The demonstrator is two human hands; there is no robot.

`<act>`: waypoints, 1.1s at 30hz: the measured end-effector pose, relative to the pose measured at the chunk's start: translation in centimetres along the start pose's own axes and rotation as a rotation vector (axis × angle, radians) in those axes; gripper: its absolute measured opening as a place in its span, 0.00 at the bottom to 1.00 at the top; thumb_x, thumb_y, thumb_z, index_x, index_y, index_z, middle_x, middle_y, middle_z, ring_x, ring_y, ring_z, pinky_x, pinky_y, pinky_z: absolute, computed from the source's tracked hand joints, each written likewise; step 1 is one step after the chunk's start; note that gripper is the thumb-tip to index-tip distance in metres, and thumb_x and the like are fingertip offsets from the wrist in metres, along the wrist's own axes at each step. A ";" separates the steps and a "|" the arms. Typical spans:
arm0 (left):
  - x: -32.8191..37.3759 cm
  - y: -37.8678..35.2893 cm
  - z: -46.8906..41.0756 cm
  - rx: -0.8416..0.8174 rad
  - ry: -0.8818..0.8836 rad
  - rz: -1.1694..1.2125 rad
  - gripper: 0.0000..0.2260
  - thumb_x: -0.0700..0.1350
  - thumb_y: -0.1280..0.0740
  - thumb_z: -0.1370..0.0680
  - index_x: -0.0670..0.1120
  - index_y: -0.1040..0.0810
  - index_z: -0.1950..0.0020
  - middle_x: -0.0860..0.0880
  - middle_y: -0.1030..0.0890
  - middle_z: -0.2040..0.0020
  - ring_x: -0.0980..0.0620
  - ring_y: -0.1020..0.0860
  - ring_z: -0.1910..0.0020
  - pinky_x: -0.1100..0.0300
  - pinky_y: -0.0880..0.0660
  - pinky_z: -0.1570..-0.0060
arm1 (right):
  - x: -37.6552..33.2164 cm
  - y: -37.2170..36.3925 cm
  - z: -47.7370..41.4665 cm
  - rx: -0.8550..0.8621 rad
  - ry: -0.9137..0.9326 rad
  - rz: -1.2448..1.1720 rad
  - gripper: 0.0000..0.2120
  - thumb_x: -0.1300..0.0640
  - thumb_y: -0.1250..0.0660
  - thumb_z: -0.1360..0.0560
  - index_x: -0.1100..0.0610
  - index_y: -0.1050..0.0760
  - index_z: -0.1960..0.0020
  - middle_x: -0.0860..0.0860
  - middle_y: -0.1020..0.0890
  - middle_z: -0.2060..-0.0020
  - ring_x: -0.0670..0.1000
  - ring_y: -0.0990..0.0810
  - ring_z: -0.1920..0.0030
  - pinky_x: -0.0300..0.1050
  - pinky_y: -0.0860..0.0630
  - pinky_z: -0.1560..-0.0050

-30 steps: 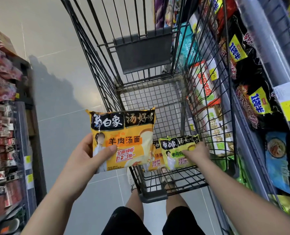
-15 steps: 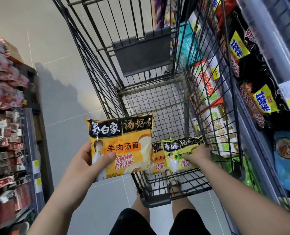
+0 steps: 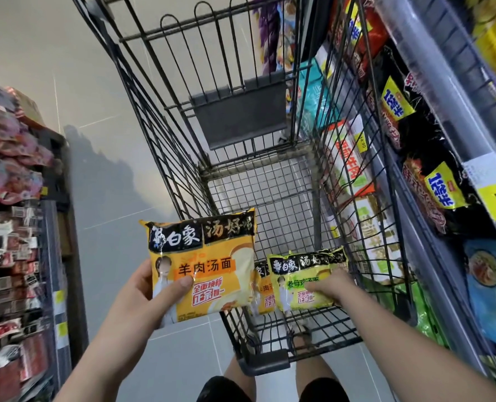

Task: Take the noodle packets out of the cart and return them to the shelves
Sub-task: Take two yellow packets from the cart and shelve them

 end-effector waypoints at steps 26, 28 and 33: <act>5.2 -0.4 4.2 0.041 -0.110 0.066 0.48 0.65 0.16 0.49 0.43 0.22 0.36 0.42 0.14 0.43 0.41 0.14 0.46 0.50 0.19 0.44 | -4.7 9.8 14.2 -0.238 0.394 -0.521 0.31 0.44 0.16 0.36 0.58 0.20 0.40 0.54 0.11 0.50 0.57 0.13 0.47 0.56 0.19 0.39; 7.3 -0.3 5.2 0.034 -0.138 0.065 0.49 0.65 0.15 0.51 0.43 0.22 0.36 0.42 0.13 0.44 0.40 0.14 0.46 0.51 0.19 0.46 | -5.6 11.7 16.8 -0.202 0.459 -0.523 0.38 0.39 0.14 0.43 0.56 0.20 0.40 0.54 0.12 0.49 0.56 0.13 0.46 0.58 0.19 0.38; 13.3 0.1 8.7 0.001 -0.259 0.073 0.49 0.64 0.15 0.50 0.41 0.22 0.37 0.40 0.14 0.44 0.41 0.14 0.48 0.58 0.16 0.53 | -8.1 16.4 26.6 -0.226 0.687 -0.565 0.32 0.44 0.16 0.36 0.59 0.19 0.38 0.57 0.12 0.47 0.60 0.13 0.44 0.61 0.21 0.36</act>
Point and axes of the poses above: each hand's wrist, its own z-axis away from the middle knuckle, its own y-axis out of the back of the hand, x = y × z, the point moved 4 cm from there along -z, towards the middle knuckle
